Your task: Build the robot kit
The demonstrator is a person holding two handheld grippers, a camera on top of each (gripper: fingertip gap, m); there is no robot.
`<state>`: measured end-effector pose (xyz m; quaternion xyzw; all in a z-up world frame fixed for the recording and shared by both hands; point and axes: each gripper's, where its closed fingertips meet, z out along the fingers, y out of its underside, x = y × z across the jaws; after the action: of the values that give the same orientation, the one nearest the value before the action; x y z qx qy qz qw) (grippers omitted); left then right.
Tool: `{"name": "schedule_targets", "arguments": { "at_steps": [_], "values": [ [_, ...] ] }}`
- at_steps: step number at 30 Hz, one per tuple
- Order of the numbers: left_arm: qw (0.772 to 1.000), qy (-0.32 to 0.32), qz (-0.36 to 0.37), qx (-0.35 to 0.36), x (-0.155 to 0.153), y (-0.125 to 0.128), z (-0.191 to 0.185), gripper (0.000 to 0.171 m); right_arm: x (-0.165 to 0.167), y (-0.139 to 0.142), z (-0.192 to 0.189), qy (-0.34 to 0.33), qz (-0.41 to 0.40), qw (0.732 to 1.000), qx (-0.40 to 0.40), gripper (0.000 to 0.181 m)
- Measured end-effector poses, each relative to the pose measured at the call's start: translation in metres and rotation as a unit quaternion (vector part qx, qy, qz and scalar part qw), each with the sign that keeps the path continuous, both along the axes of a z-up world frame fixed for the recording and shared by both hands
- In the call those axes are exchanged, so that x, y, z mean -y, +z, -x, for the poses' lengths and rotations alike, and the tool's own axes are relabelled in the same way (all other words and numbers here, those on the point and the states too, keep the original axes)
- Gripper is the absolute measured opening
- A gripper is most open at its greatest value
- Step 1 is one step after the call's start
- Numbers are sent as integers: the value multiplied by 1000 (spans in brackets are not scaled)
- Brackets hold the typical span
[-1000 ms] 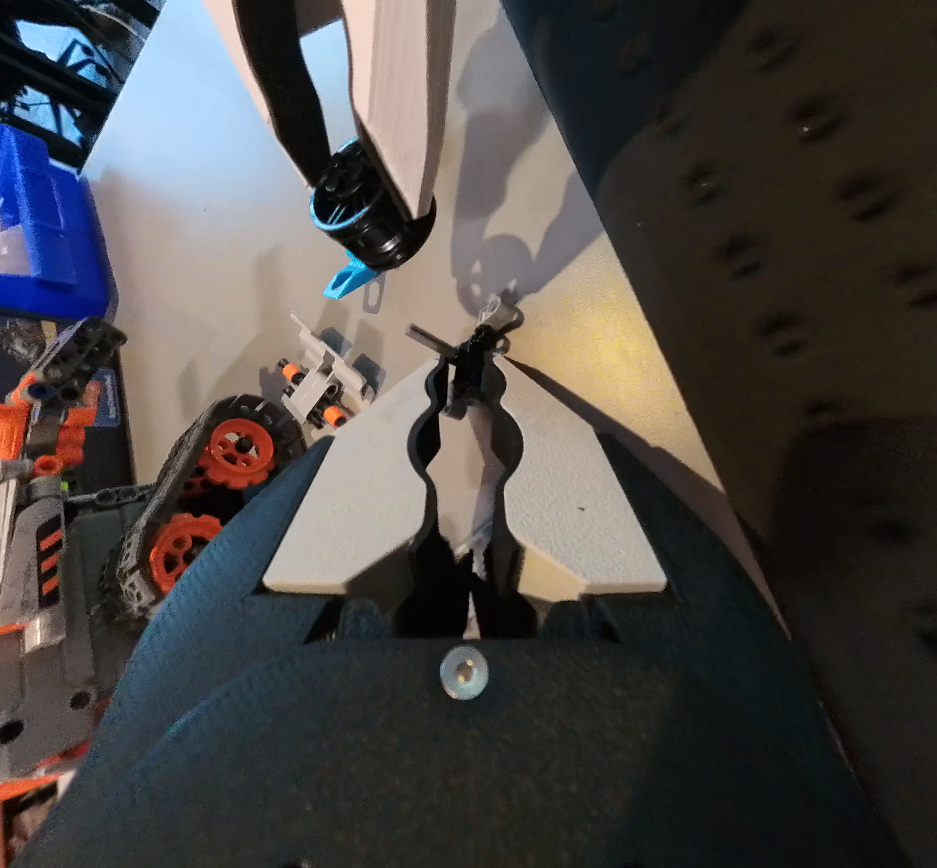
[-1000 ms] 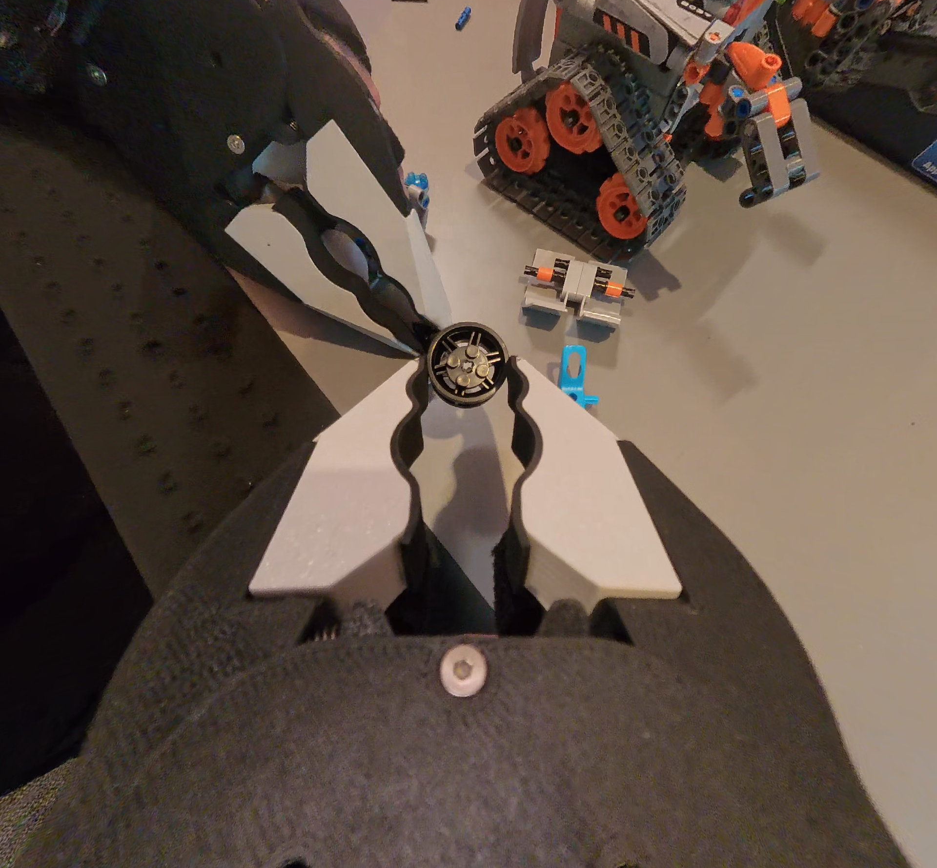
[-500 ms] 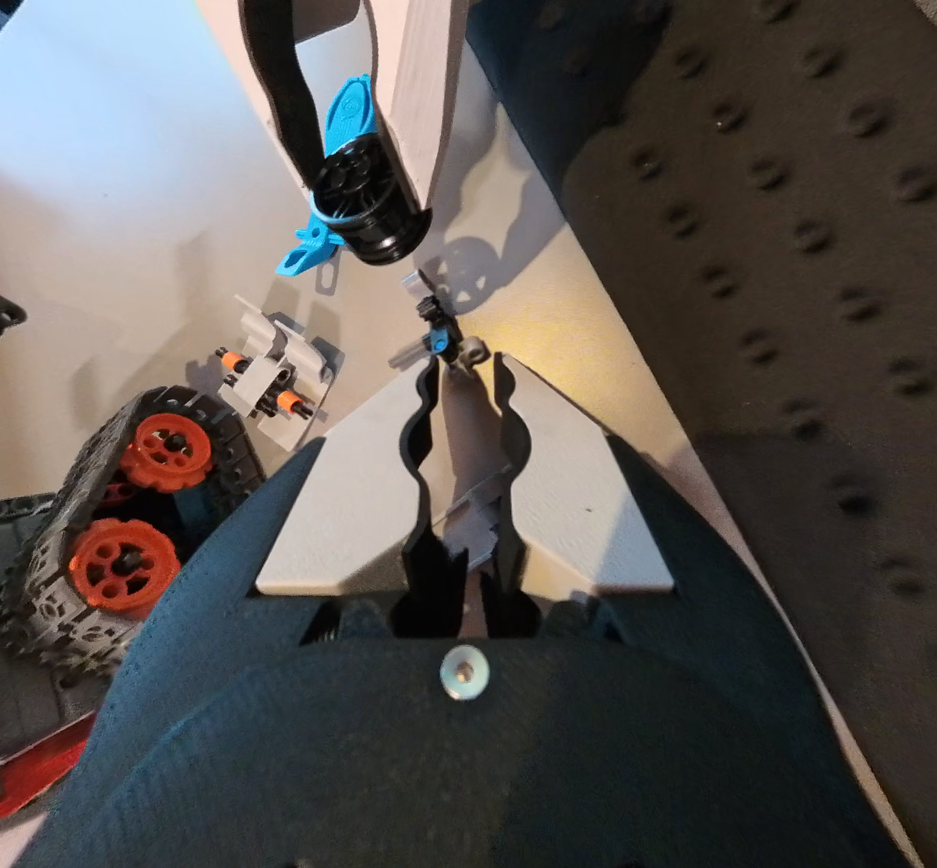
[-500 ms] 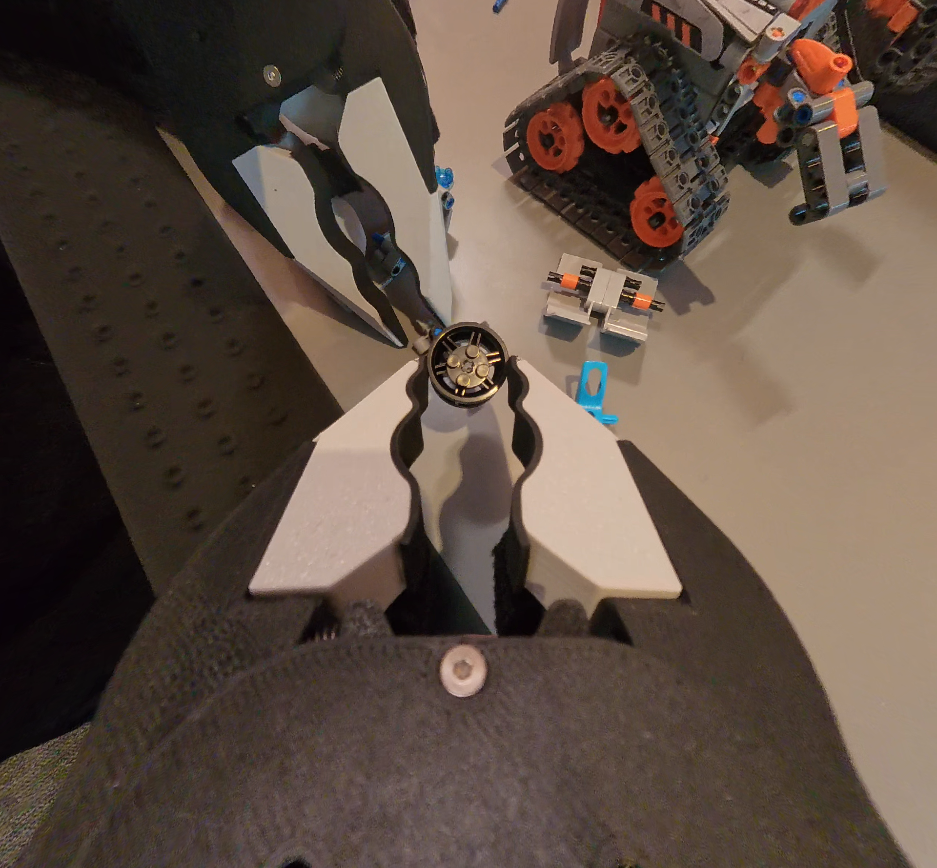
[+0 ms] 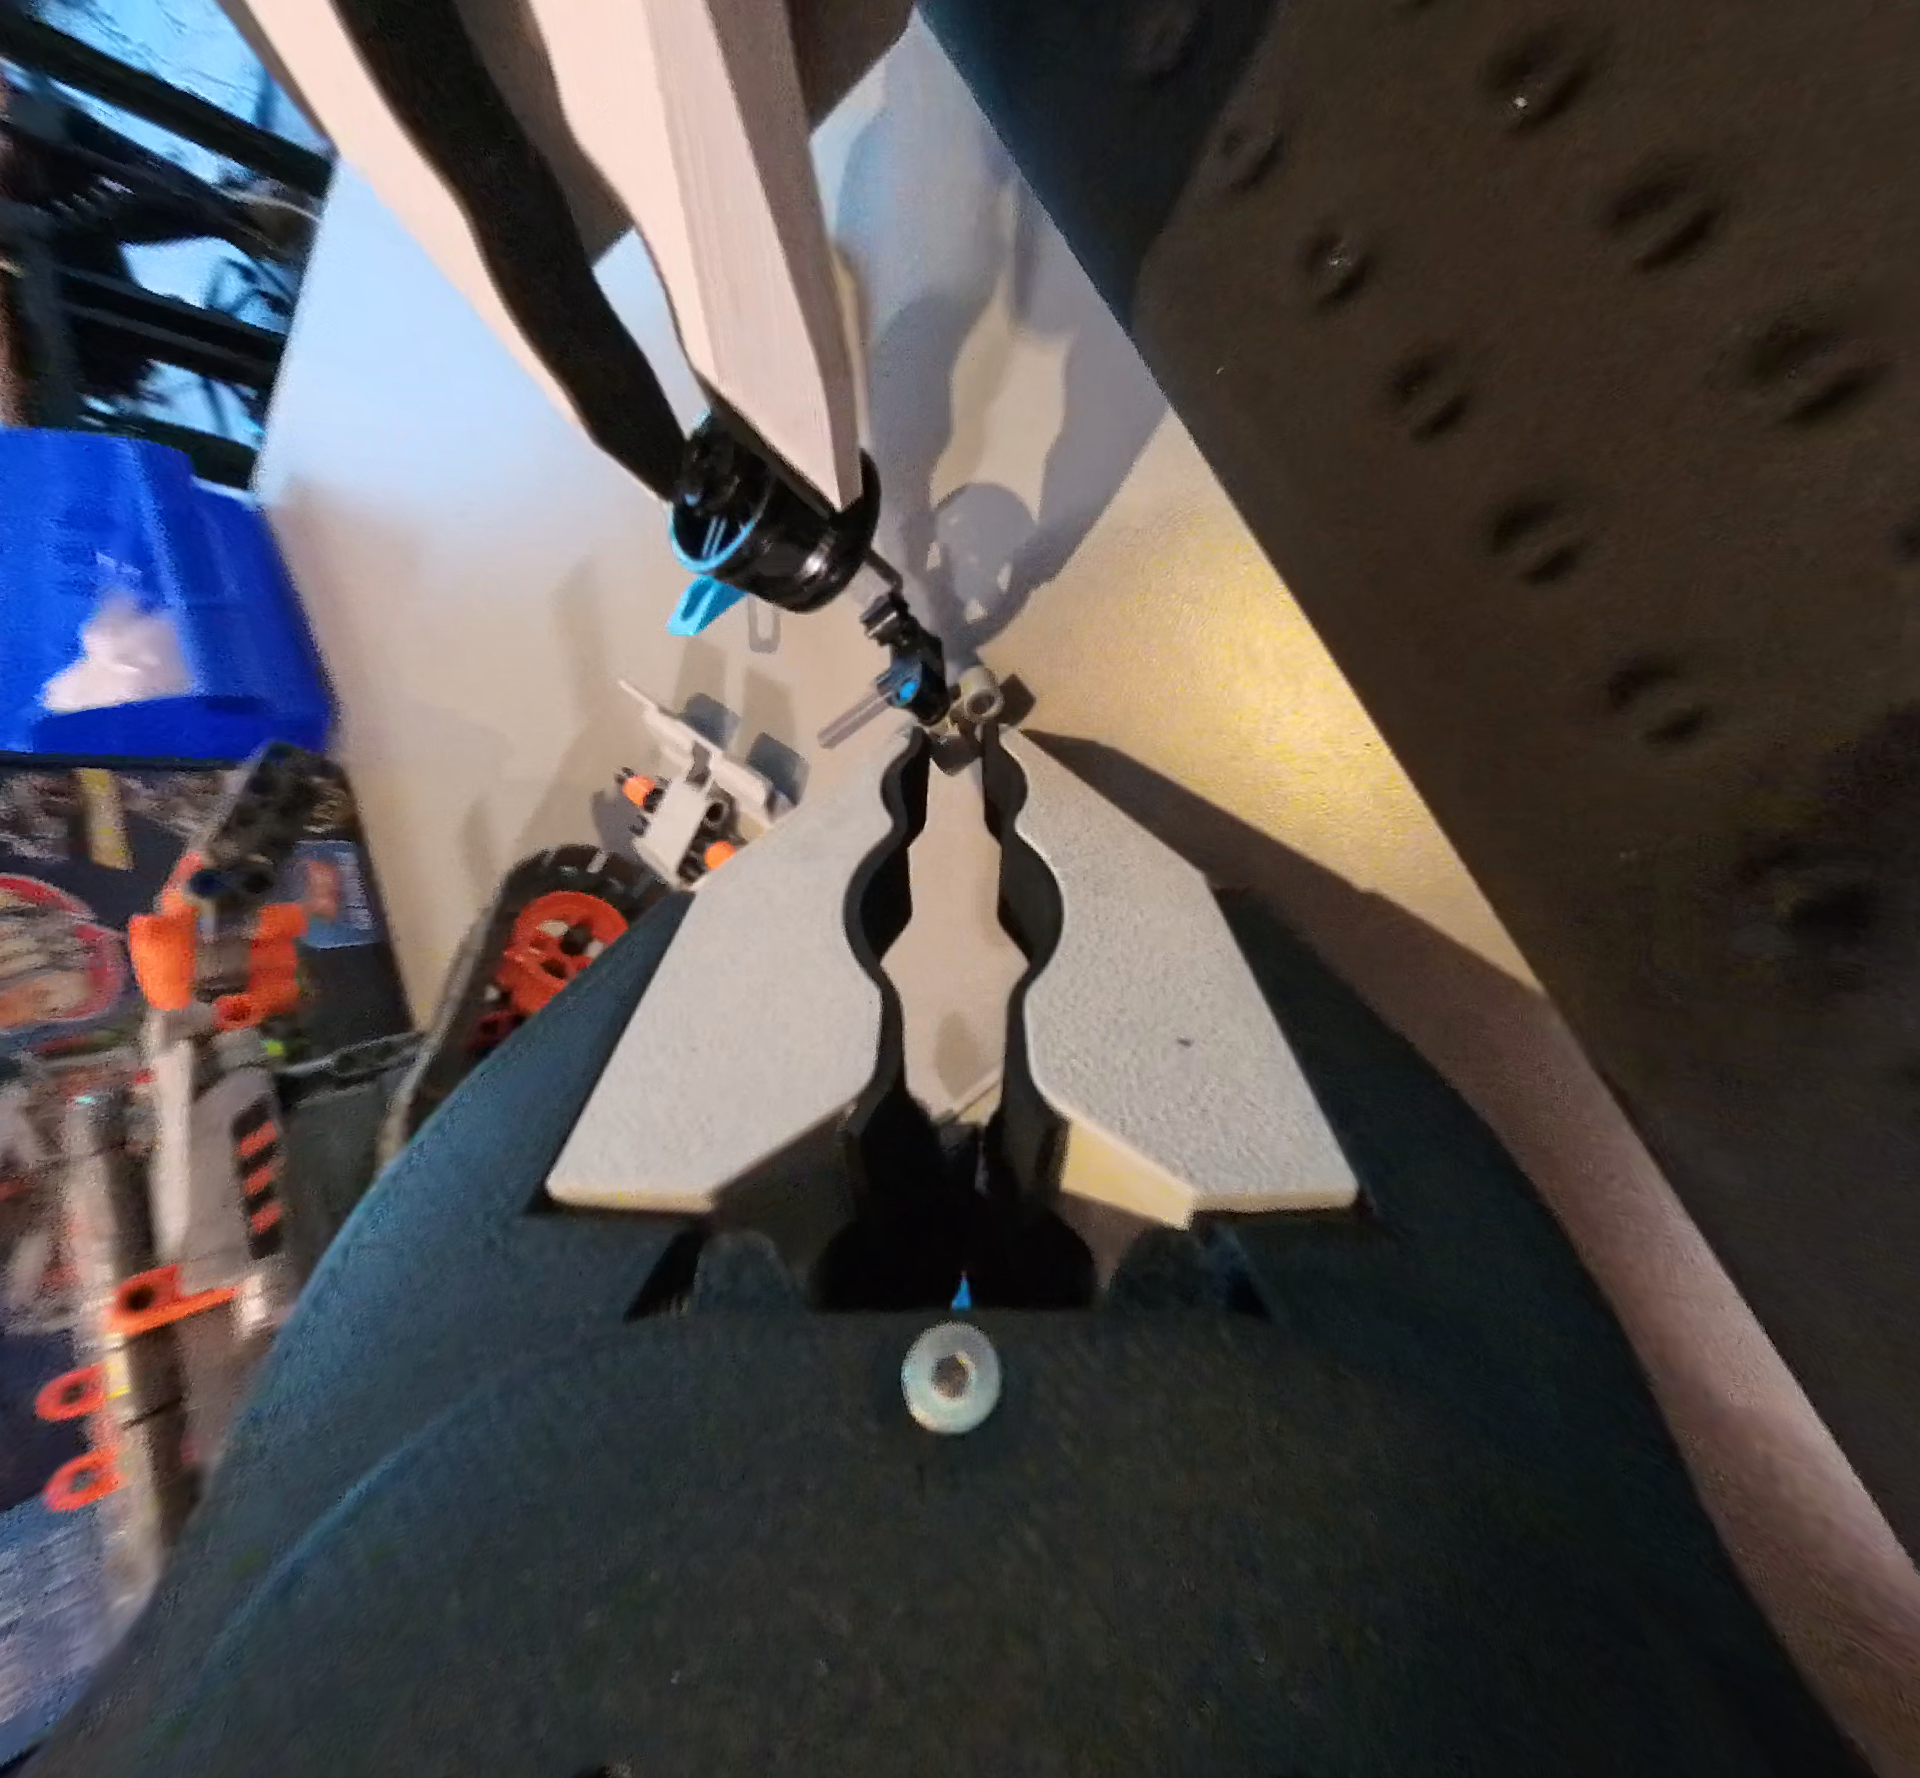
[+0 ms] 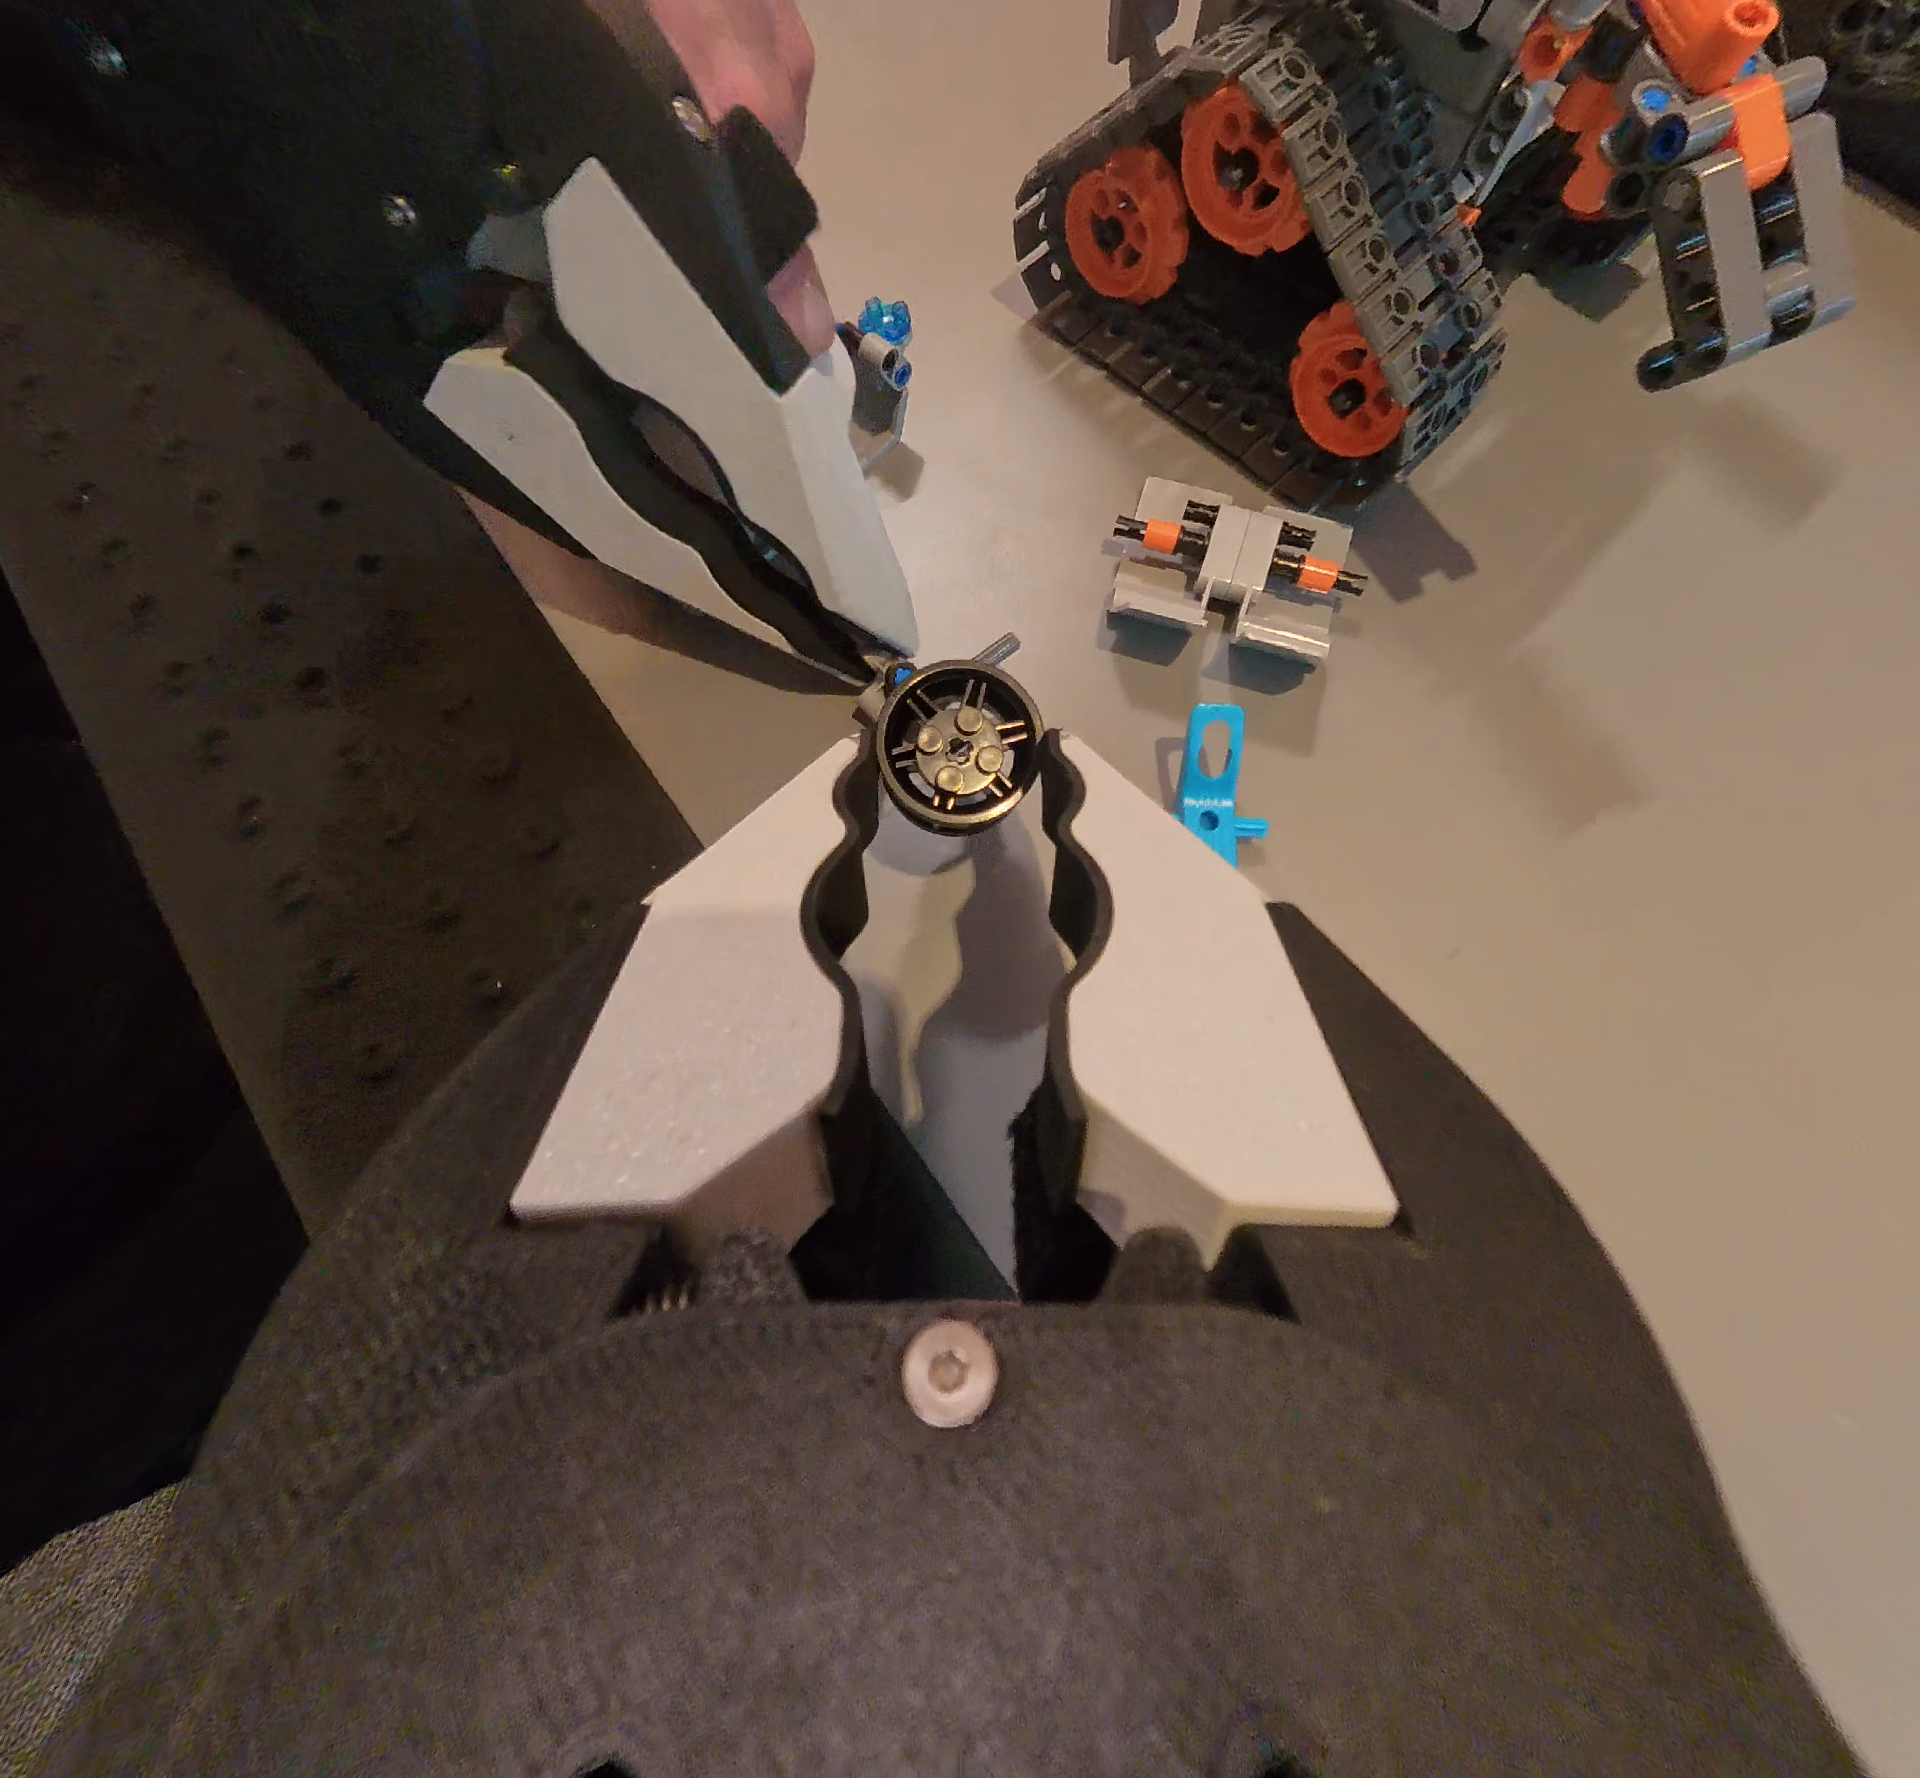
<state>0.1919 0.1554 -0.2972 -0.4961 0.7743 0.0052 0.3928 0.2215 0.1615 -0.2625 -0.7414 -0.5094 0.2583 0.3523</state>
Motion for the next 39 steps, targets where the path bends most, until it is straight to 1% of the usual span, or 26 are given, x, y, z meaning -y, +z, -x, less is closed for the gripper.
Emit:
{"name": "schedule_targets", "arguments": {
  "at_steps": [4,10,14,17,20,22,28,32,37,39],
  "values": [
    [997,-23,-68,-19,2,1,-2,7,2,-6,-1,0,9,1000,5,29],
    [982,-57,-167,-62,5,2,-5,7,9,-16,-3,7,28,999,26,29],
    [975,-69,-196,-79,9,2,-7,7,12,-20,-5,8,32,999,36,29],
    [978,-72,-182,-74,11,2,-9,7,14,-24,-7,8,40,998,47,29],
    [985,-65,-147,-65,9,1,-8,6,16,-26,-8,12,47,997,56,29],
    [991,-58,-111,-52,9,1,-8,9,17,-29,-9,15,49,997,64,29],
    [997,-51,-34,-37,8,-2,-3,12,16,-29,-8,16,55,997,61,29],
    [997,-60,-27,-33,9,-3,-4,11,16,-29,-7,23,60,996,60,29],
    [995,-79,-44,-32,13,-2,-5,11,15,-29,-6,26,66,996,55,29],
    [994,-82,-61,-35,11,-1,-5,12,15,-29,-6,27,67,996,54,29]
  ]
}}
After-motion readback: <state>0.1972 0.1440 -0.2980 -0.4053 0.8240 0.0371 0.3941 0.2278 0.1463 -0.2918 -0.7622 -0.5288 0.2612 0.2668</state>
